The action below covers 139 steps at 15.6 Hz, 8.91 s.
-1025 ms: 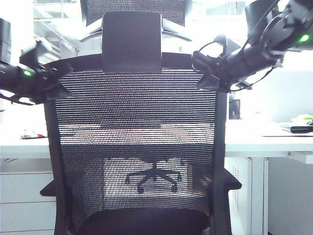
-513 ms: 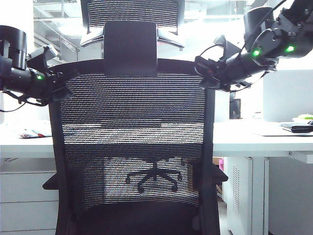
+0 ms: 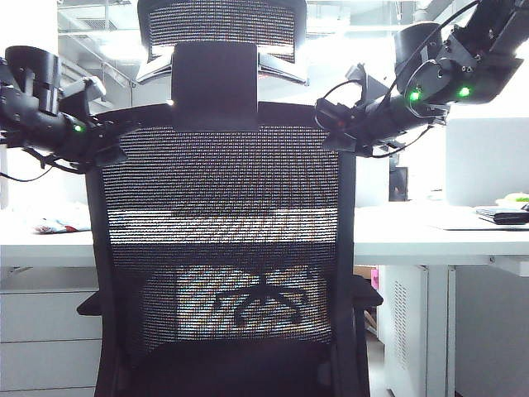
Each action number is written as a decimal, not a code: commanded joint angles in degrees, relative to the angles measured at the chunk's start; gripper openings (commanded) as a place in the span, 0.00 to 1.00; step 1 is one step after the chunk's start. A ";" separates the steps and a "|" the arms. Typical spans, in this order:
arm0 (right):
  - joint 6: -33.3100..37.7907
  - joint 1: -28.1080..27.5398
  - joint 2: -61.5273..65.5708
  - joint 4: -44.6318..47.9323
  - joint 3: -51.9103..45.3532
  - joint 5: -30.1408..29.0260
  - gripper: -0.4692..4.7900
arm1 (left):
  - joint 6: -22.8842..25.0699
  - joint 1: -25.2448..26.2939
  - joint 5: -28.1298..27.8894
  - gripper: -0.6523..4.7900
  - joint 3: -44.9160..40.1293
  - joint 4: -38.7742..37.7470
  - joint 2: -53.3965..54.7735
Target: Push the black chair under the table.
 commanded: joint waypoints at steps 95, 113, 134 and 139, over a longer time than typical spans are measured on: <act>-4.28 1.77 -84.94 -44.50 -37.75 16.33 0.07 | 12.57 -2.45 -16.52 0.11 -70.82 -43.17 -114.81; -4.28 1.77 -84.91 -44.52 -37.75 16.31 0.07 | 12.76 -0.55 -16.61 0.11 -70.82 -40.06 -114.81; -4.28 1.77 -84.94 -44.52 -37.75 16.31 0.07 | 12.76 -0.55 -16.66 0.11 -70.82 -40.17 -114.81; -3.63 0.92 -86.49 -45.97 -37.75 15.96 0.07 | 12.76 -0.55 -16.66 0.11 -70.82 -40.17 -114.81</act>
